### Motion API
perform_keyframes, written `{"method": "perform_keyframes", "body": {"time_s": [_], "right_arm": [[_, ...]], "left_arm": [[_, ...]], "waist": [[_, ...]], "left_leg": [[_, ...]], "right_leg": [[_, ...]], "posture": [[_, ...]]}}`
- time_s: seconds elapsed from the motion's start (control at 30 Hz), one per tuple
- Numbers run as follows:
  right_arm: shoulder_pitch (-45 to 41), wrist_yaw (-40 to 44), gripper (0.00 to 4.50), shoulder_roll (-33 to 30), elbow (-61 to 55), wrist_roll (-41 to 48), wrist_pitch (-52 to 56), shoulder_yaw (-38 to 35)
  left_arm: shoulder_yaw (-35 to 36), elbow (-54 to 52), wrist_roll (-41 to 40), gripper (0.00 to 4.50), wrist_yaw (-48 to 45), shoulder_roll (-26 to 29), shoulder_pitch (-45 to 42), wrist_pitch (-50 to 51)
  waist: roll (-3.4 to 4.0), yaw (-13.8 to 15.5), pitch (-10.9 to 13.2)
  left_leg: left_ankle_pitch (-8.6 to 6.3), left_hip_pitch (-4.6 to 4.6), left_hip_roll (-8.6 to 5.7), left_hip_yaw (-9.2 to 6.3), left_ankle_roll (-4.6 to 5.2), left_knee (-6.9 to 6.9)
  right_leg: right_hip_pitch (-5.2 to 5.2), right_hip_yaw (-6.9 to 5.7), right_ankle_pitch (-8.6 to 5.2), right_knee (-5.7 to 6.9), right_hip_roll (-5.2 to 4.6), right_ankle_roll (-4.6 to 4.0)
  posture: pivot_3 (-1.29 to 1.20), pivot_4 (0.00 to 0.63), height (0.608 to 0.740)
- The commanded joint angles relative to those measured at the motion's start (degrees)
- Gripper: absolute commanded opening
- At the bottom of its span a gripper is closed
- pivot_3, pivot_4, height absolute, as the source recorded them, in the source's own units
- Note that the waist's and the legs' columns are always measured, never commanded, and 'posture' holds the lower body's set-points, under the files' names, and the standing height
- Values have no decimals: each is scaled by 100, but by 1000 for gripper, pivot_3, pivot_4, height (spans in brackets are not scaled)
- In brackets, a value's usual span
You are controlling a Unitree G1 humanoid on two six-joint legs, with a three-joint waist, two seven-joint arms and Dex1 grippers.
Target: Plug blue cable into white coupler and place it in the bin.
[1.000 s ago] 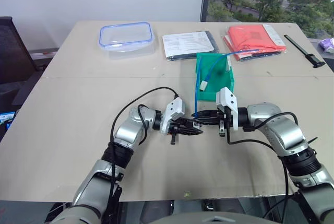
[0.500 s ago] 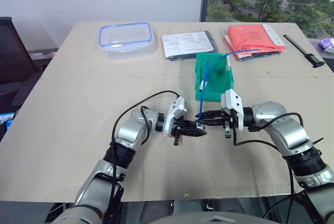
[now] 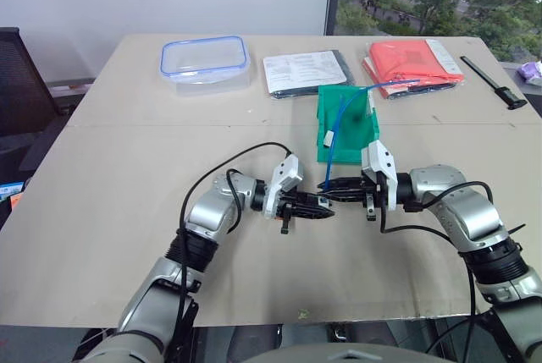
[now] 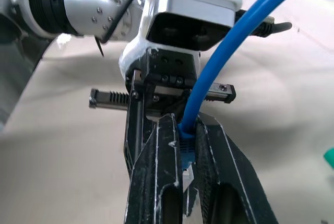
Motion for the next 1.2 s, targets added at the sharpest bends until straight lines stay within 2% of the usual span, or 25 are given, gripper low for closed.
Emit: {"method": "perform_keyframes", "body": {"time_s": [0.03, 0.23, 0.5, 0.67, 0.8, 0.9, 1.1, 1.2], "right_arm": [[-61, 28, 0, -56, -58, 120, 625, 56], [-401, -70, 0, 19, -397, 435, 976, -174], [-317, -65, 0, -29, -386, 224, 841, -120], [-513, -306, 0, 44, -360, 466, 876, -657], [-1061, -957, 0, 351, 101, 483, 834, -1201], [-1634, -1463, 0, 619, 748, 447, 819, -1544], [-2657, -2229, 0, 971, 2756, 91, 750, -1830], [-3005, -2241, 957, 988, 3617, -192, 542, -1747]], "left_arm": [[439, -780, -269, 566, -71, -33, -423, -578], [309, -716, -186, 566, -42, 32, -294, -559], [374, -754, 137, 4448, 477, 104, -229, -632], [643, -1398, 18, 4448, 937, 435, 112, -150], [867, -2054, -8, 4448, 1465, 684, 383, 368], [1088, -2504, -33, 4448, 2015, 734, 440, 883], [1359, -2940, -46, 4448, 2956, 749, 232, 1753], [1360, -3125, -75, 4500, 3078, 807, 235, 1917]], "waist": [[0, 0, 0], [0, 0, 0], [0, -5, 0], [0, -24, 0], [3, -64, 2], [2, -74, 2], [2, -101, 3], [3, -114, 4]], "left_leg": [[0, 1, 0, 0, 0, 0], [0, 0, 1, -1, 0, -1], [0, -2, -3, 0, 0, 1], [0, -1, 3, -3, 0, -1], [0, 1, 20, -2, 0, -2], [0, 2, 21, -1, -1, -2], [0, 1, 17, 2, -1, -4], [1, 0, 15, 5, -1, -10]], "right_leg": [[0, 1, 0, 0, -1, 0], [0, -1, 0, -1, -1, 0], [0, -1, 0, -1, -2, 1], [0, -2, 0, 0, 1, 1], [0, -3, 0, 3, 2, 1], [1, -2, 1, 4, -2, 1], [0, 0, 3, 3, -4, 3], [-1, 4, 3, 1, -6, 3]], "posture": [[0, 150, 737], [0, 150, 737], [0, 150, 737], [0, 150, 737], [0, 150, 737], [0, 150, 737], [0, 150, 737], [0, 150, 737]]}}
